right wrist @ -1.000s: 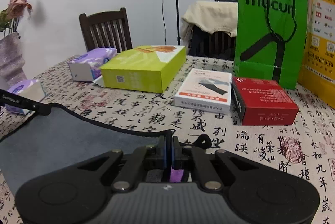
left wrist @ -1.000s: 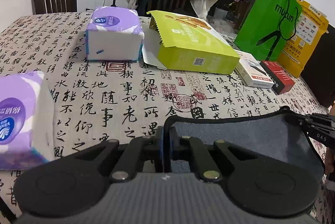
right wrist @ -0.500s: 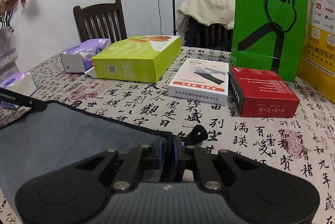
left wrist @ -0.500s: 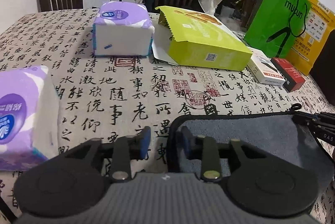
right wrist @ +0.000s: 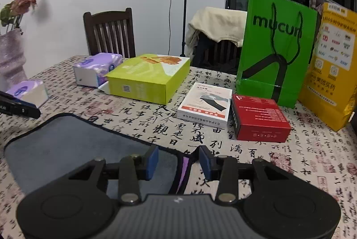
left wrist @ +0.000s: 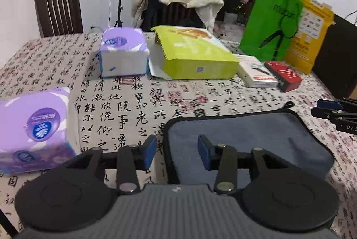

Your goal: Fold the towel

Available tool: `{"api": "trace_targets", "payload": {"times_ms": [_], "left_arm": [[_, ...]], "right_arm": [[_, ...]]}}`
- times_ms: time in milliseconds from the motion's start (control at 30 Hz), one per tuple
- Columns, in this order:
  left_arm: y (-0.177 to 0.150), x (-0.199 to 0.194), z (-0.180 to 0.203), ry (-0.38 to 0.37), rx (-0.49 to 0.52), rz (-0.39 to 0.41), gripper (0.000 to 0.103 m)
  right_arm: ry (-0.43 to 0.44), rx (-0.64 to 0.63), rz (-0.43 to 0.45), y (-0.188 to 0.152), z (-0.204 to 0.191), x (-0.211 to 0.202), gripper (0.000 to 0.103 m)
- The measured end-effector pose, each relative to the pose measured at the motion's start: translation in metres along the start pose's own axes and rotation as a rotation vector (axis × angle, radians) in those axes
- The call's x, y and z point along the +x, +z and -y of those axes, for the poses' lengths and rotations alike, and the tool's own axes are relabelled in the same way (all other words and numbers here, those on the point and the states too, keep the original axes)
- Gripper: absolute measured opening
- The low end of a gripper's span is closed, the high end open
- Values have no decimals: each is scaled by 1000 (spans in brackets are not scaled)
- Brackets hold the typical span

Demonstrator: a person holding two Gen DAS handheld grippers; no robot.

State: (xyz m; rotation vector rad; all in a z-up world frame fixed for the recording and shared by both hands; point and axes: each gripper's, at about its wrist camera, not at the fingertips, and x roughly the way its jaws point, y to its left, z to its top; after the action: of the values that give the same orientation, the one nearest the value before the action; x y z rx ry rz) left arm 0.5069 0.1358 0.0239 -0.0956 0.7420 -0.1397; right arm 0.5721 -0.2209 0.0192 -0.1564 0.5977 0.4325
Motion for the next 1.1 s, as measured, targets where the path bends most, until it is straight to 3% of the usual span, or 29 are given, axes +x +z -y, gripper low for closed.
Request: {"api": "trace_targets", "payload": {"times_ms": [500,600,700,1100], "left_arm": [[-29,-105,36,-2,59,93,56],[-41,-126,45,7,67,125,63],[-57,-146,55,58,80,181,78],[-122,-201,79,89,87,277,96]], "right_arm": [[-17,-26,89,-9,-29,-111,56],[-12,-25,103,-17,-36,-131,57],[-15,-28,120,-30,-43,-153,59],[-30,-19,195,-93,-72,-225,73]]}}
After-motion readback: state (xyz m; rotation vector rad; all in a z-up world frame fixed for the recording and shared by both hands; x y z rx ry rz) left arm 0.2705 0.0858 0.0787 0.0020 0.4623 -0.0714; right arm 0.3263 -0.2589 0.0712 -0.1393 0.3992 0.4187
